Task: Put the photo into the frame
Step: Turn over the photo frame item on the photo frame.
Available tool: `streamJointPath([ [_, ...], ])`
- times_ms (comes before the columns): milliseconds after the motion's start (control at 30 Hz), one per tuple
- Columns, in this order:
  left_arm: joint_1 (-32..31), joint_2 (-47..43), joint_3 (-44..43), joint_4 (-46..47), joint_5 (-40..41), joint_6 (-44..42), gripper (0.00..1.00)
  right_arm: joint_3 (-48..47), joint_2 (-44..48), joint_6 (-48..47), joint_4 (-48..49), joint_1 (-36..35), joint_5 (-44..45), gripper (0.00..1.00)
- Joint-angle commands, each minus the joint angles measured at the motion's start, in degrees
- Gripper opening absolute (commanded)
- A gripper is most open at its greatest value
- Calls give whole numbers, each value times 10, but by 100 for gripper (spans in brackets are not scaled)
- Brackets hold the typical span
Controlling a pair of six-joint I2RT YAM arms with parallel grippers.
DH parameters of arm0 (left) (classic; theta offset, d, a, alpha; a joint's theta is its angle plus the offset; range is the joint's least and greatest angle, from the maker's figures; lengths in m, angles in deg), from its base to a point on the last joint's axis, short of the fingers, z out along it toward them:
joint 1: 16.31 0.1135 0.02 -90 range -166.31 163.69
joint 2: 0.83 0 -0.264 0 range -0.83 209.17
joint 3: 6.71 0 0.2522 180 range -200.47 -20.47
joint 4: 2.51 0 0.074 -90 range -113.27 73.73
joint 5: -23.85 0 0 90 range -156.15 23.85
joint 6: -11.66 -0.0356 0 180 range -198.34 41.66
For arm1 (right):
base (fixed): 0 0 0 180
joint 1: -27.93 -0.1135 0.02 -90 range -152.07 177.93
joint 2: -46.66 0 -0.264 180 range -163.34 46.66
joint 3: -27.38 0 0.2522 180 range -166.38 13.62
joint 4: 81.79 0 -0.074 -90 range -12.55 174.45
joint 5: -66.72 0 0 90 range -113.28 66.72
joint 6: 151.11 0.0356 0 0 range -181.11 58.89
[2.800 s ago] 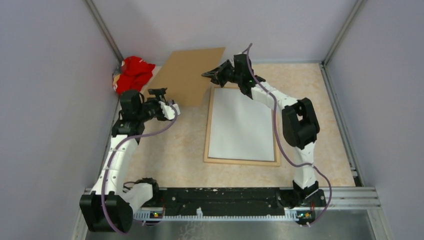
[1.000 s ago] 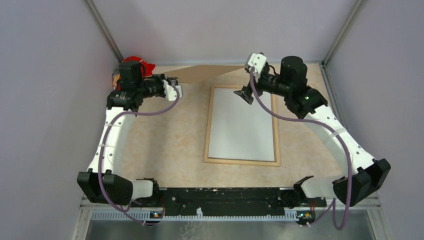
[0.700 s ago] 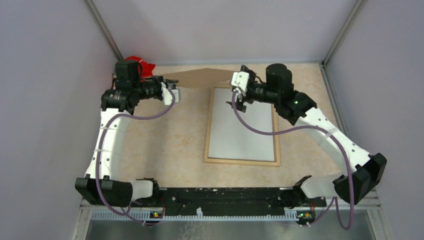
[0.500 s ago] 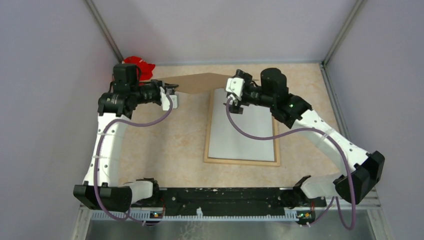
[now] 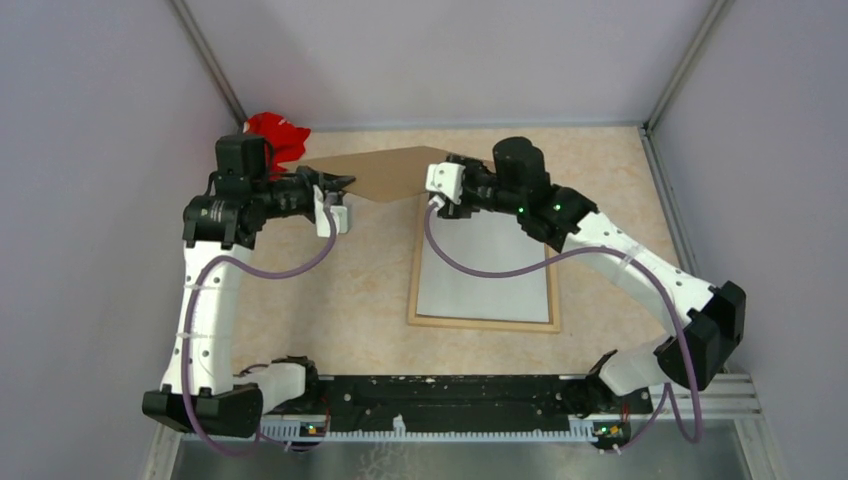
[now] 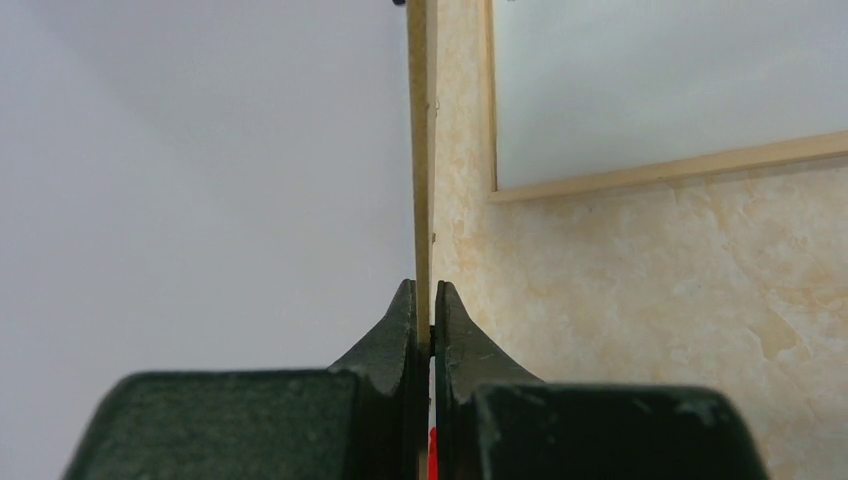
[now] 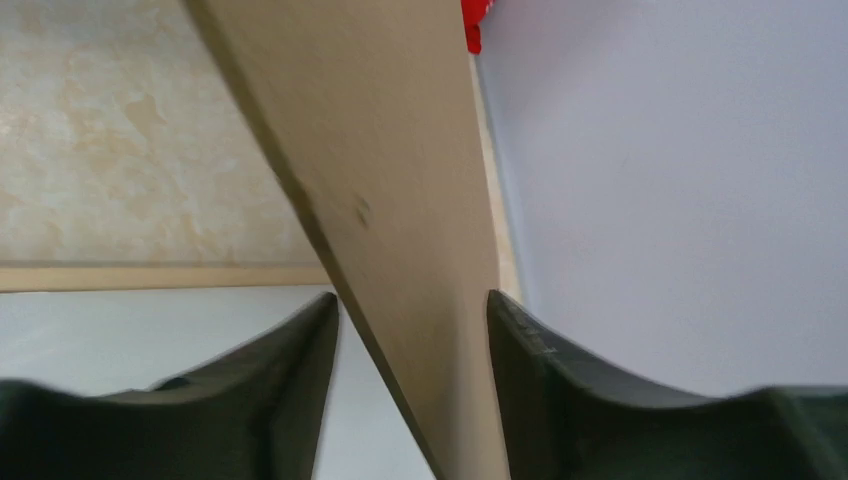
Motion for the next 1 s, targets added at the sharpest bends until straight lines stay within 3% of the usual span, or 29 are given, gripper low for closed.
streamJointPath([
  [0, -2, -26, -24, 60, -69, -28, 0, -47, -25, -23, 9, -51, 40, 43],
  [33, -2, -27, -21, 76, -70, -18, 0, -47, -28, -33, 17, -62, 57, 26],
  [67, -1, -31, -14, 99, -71, -4, 0, -44, -29, -40, 32, -71, 80, 2],
  [100, -1, -35, -6, 125, -73, 12, 0, -36, -27, -43, 55, -78, 103, 0],
  [267, -1, -82, 70, 327, -72, 131, 1, 10, 7, -39, 191, -85, 150, 0],
  [333, -1, -103, 105, 402, -61, 166, 12, 6, 13, -31, 207, -85, 151, 0],
  [367, -1, -111, 116, 426, -54, 180, 23, -1, 14, -26, 205, -85, 148, 0],
  [400, -1, -114, 125, 453, -46, 197, 43, -7, 14, -20, 203, -85, 146, 0],
  [433, -1, -115, 130, 472, -39, 208, 55, -12, 13, -15, 204, -86, 143, 0],
  [500, -1, -114, 131, 502, -25, 235, 68, -21, 9, -4, 206, -85, 138, 0],
  [567, -1, -114, 135, 555, -9, 287, 94, -29, 2, 17, 212, -85, 139, 0],
  [600, -1, -112, 135, 586, -1, 306, 98, -33, -2, 26, 211, -85, 140, 0],
  [733, -1, -110, 134, 706, 54, 419, 98, -56, -16, 71, 216, -83, 146, 0],
  [967, 8, -61, 59, 736, 134, 565, 98, -132, -44, 174, 205, -66, 141, 0],
])
